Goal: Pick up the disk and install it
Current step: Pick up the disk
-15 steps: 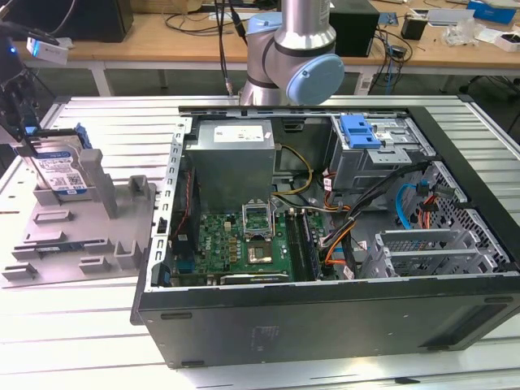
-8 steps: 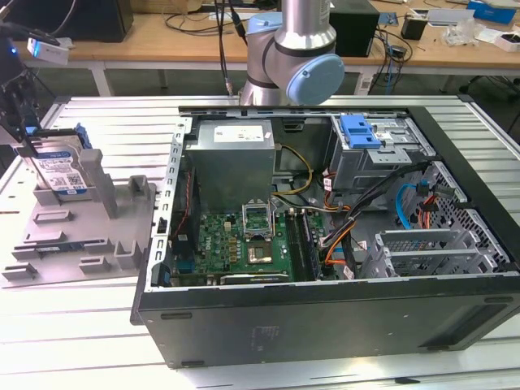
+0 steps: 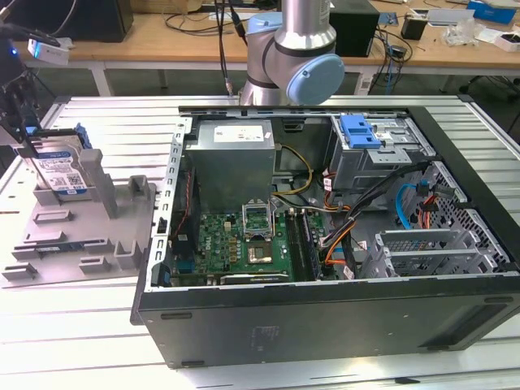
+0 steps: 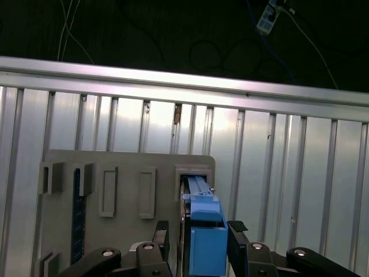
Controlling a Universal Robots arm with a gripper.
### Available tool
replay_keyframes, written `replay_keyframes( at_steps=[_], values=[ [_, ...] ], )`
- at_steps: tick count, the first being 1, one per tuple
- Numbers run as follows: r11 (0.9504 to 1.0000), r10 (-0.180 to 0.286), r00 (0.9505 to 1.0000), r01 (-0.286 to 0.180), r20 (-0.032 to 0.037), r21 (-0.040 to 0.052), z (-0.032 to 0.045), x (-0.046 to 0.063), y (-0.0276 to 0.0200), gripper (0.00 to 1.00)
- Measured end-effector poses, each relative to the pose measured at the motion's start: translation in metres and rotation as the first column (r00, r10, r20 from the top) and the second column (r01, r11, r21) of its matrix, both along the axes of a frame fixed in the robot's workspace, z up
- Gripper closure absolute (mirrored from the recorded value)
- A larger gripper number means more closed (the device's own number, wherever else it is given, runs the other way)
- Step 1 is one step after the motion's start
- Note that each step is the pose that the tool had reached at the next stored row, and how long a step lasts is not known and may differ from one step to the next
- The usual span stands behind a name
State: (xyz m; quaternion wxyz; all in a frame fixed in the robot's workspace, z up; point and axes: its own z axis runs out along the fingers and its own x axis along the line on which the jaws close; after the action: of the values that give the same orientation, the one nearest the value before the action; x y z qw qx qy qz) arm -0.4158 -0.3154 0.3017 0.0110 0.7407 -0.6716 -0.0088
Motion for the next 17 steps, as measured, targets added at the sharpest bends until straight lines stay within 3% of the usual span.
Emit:
replay_keyframes(
  at_steps=[8, 9, 10, 11, 17],
  values=[
    [1.0000, 0.000, 1.0000, 0.000, 0.0000, 0.0000, -0.0008, 0.000, 0.0000, 0.48],
    [1.0000, 0.000, 1.0000, 0.000, 0.0001, 0.0000, -0.0014, 0.000, -0.0006, 0.63],
    [1.0000, 0.000, 1.0000, 0.000, 0.0001, 0.0000, 0.0106, 0.000, -0.0010, 0.63],
    [1.0000, 0.000, 1.0000, 0.000, 0.0001, 0.0000, 0.0172, 0.000, -0.0010, 0.63],
    [1.0000, 0.000, 1.0000, 0.000, 0.0002, 0.0002, 0.0308, 0.000, -0.0010, 0.63]
  ],
)
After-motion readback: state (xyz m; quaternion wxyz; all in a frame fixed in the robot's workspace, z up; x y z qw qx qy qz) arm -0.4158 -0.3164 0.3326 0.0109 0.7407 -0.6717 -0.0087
